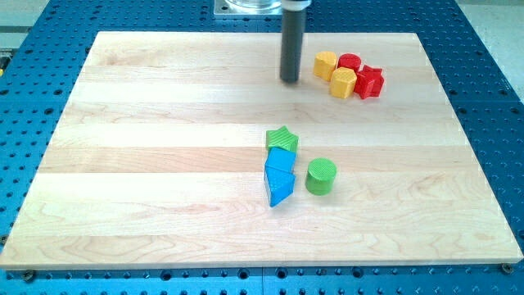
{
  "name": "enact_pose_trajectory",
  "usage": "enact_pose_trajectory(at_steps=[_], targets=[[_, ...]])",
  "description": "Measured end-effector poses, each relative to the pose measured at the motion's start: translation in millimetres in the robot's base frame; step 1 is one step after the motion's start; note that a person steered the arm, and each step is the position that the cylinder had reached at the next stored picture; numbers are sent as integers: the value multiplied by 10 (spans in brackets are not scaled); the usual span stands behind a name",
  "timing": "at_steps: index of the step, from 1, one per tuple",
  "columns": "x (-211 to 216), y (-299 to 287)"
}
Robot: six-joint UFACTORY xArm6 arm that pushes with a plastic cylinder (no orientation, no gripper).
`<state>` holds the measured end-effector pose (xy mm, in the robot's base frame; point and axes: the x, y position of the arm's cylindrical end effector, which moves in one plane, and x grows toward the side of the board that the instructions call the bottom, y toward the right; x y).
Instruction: Nudge the heart into the red circle
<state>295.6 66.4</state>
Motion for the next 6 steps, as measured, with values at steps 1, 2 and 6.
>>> enact_pose_trajectory(at_steps=[1,2,6], targets=[[-82,32],[-202,210],[-275,-179]])
